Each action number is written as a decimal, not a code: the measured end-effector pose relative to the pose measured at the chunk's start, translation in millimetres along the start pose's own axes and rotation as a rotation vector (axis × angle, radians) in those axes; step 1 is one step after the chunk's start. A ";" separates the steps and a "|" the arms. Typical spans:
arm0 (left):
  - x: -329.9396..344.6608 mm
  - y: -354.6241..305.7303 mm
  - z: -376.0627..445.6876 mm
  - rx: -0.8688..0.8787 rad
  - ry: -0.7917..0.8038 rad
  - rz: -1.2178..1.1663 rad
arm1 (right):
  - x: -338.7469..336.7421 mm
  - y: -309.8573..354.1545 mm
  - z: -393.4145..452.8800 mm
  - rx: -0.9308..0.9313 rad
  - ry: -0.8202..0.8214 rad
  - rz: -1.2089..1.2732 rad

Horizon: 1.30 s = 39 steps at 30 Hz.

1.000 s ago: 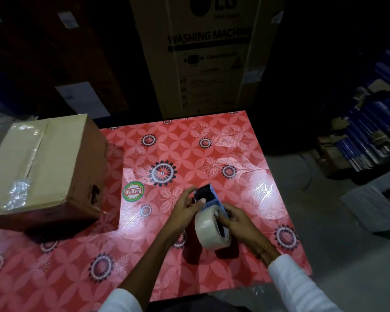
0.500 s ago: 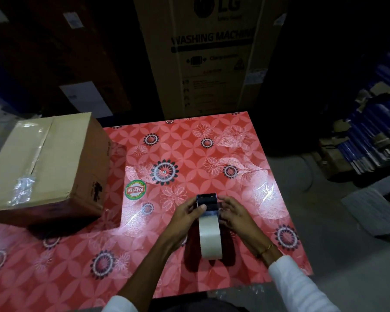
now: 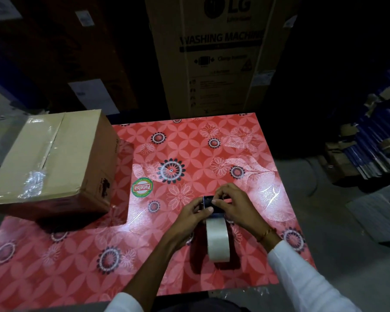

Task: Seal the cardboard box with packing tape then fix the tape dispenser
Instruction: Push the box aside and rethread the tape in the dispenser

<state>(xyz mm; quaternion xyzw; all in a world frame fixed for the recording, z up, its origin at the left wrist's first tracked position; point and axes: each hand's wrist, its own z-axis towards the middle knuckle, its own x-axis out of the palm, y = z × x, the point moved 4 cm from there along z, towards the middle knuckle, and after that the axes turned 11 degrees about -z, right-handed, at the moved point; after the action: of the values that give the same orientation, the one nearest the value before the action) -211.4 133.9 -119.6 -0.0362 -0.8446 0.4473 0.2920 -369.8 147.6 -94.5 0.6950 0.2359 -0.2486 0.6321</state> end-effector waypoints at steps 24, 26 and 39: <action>9.4 7.2 2.2 -0.087 -0.059 0.008 | -4.5 6.6 -2.6 -0.006 -0.010 -0.183; 8.2 7.8 2.6 -0.096 -0.073 0.025 | -2.7 6.2 -1.4 0.021 -0.005 -0.167; 1.5 28.3 -15.9 -0.159 -0.136 0.150 | 17.0 -12.1 4.8 0.129 0.076 -0.095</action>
<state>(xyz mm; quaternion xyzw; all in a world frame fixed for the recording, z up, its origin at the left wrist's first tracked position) -209.9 162.9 -134.0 -0.0920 -0.8902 0.4008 0.1961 -364.8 144.2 -115.0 0.7313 0.2761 -0.2664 0.5639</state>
